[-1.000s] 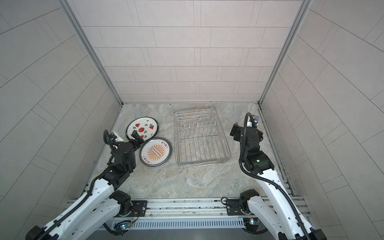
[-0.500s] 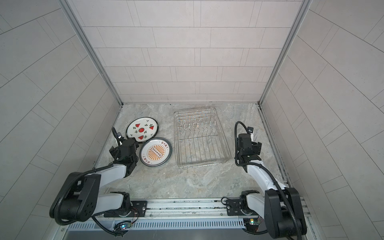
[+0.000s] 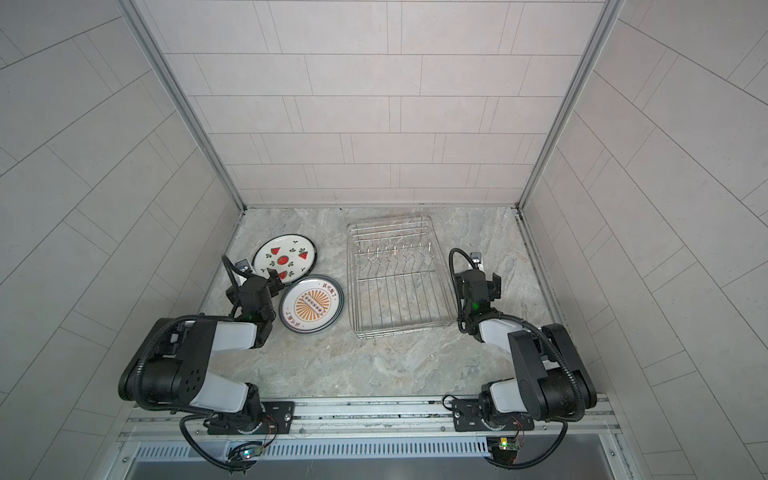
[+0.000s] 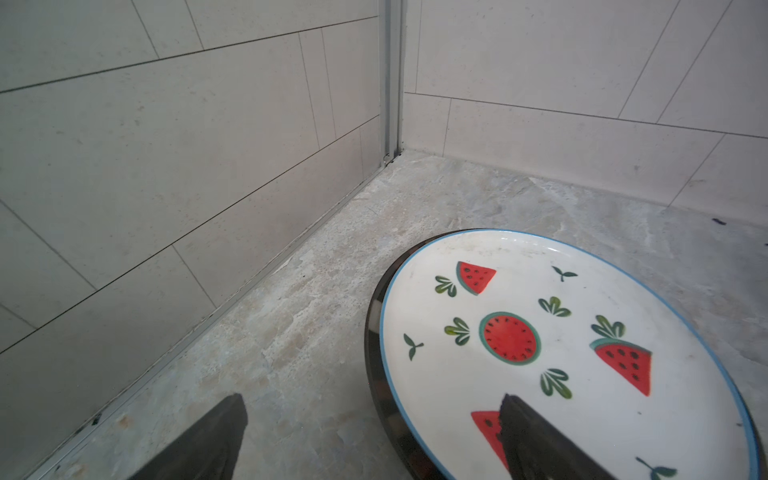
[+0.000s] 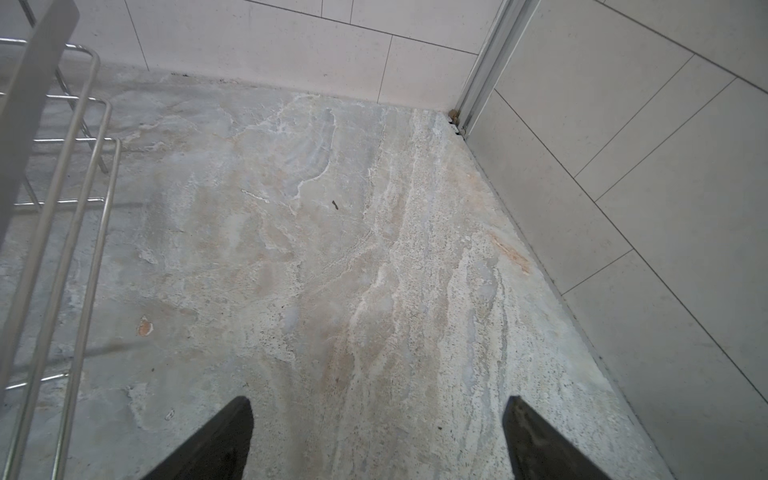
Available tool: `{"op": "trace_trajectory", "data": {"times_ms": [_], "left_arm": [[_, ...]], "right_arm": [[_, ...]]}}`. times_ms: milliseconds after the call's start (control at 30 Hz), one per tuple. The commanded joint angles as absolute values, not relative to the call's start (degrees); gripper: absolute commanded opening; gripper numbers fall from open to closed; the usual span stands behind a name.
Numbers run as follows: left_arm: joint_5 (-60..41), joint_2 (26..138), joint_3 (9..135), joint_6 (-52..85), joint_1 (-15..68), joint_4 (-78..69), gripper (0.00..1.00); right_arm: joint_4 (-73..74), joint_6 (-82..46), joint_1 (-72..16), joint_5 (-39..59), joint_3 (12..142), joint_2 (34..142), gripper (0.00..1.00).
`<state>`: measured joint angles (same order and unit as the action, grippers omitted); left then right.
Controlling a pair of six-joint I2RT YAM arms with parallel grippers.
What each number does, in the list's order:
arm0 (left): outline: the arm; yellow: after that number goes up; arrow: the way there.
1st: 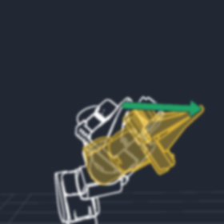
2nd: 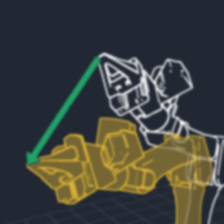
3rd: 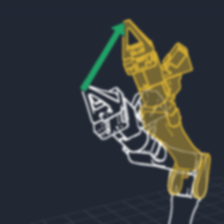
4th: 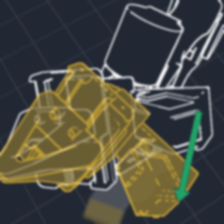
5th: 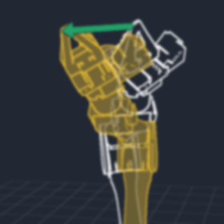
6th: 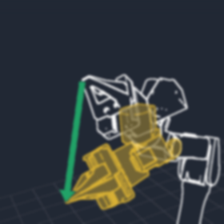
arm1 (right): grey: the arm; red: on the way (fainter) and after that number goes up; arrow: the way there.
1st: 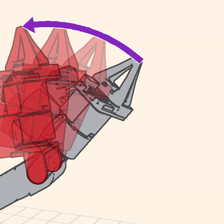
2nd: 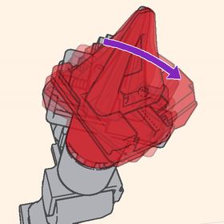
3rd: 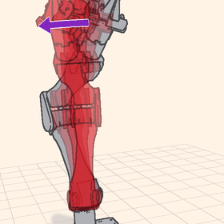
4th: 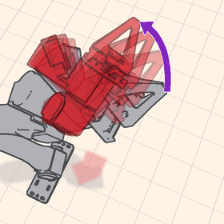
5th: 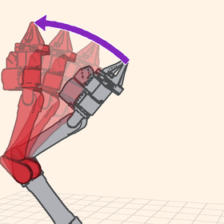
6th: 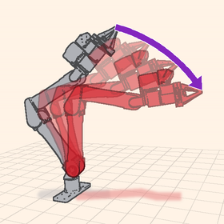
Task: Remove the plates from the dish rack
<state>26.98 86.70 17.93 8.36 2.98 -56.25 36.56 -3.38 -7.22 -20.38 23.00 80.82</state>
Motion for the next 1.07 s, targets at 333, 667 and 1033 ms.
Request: {"op": "trace_trajectory", "data": {"times_ms": [333, 667, 1033], "left_arm": [[20.5, 91.0, 21.4, 4.9, 2.9, -55.1, 1.0], [13.4, 91.7, 23.8, 1.8, 2.9, -51.8, 1.0], [13.5, 91.4, 23.7, 1.7, 2.9, -51.8, 1.0]], "right_arm": [[42.7, -5.4, -4.9, -22.6, 24.1, 86.6, 1.0], [42.9, -5.4, -5.0, -22.6, 24.0, 86.5, 1.0], [42.5, -5.6, -4.7, -22.1, 24.0, 86.3, 1.0]]}}
